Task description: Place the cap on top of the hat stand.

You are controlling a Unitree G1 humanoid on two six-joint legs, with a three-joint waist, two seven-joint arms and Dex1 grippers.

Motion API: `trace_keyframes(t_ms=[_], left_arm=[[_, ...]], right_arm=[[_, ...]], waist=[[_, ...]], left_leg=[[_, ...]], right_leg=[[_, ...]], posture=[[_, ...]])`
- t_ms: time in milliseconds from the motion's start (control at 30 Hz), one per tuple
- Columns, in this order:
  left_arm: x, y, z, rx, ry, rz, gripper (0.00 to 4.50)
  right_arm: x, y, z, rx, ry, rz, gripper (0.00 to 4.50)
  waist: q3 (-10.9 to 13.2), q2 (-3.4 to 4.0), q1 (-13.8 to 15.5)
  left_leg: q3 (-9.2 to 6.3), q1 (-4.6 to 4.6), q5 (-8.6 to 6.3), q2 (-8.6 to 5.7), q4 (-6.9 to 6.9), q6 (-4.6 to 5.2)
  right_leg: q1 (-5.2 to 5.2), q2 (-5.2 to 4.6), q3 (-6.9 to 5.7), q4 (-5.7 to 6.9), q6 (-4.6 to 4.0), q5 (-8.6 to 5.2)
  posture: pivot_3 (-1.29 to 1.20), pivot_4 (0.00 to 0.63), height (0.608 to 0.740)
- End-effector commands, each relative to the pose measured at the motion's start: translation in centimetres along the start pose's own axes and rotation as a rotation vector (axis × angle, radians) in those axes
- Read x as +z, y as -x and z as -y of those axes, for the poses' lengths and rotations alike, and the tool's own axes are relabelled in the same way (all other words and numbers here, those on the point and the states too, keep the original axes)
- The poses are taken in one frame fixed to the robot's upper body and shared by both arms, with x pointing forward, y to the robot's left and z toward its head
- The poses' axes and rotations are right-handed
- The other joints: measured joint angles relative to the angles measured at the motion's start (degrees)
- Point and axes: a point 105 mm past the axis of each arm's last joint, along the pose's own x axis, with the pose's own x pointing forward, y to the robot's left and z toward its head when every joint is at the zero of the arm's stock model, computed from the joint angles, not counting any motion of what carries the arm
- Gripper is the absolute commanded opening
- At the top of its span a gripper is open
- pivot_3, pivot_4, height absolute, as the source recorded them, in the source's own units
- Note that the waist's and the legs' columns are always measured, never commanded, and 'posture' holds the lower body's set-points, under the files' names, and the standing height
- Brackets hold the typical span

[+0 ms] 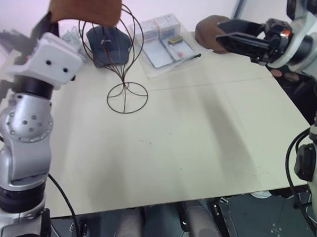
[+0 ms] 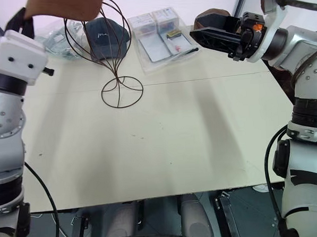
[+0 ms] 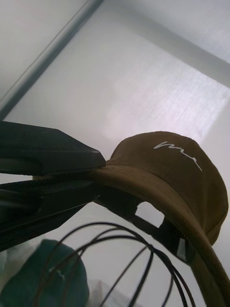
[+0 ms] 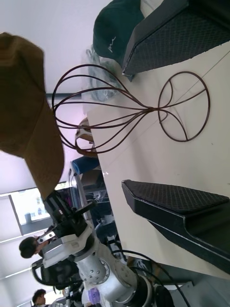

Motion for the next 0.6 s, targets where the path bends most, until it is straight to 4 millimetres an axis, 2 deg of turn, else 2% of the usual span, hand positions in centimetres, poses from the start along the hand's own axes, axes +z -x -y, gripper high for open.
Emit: trace_keyframes(t_ms=[33,200,400,600], left_arm=[[2.1,0.0,-0.5,0.034,-0.013,0.079,0.05],[1.3,1.1,1.0,-0.001,0.015,0.044,0.05],[1.4,3.7,2.6,-0.036,-0.018,0.014,0.05],[1.7,4.5,3.4,-0.045,-0.049,0.013,0.05]], right_arm=[[1.4,0.3,-0.9,0.010,0.054,0.035,3.55],[1.1,0.3,-0.9,0.001,0.051,0.032,3.55],[1.0,0.3,-0.8,-0.003,0.045,0.033,3.55],[0.7,0.0,-0.7,0.001,0.037,0.033,3.55]], waist=[[0.0,0.00,0.0],[0.0,0.01,-0.1],[0.0,0.01,0.0],[0.0,0.01,0.0]], left_leg=[[0.00,0.00,0.00,0.00,0.02,0.00],[0.00,0.03,0.00,0.00,0.09,0.00],[0.00,0.04,0.00,0.00,0.26,0.01],[-0.01,0.08,-0.01,0.00,0.70,0.02]], right_leg=[[0.02,0.00,0.00,0.00,0.01,0.00],[0.04,0.01,0.02,0.03,0.05,0.04],[0.14,0.01,0.03,0.05,0.03,0.04],[0.40,0.01,0.04,0.02,-0.15,0.08]], posture=[[0.00,0.150,0.740],[0.00,0.150,0.740],[0.00,0.150,0.740],[0.00,0.150,0.740]])
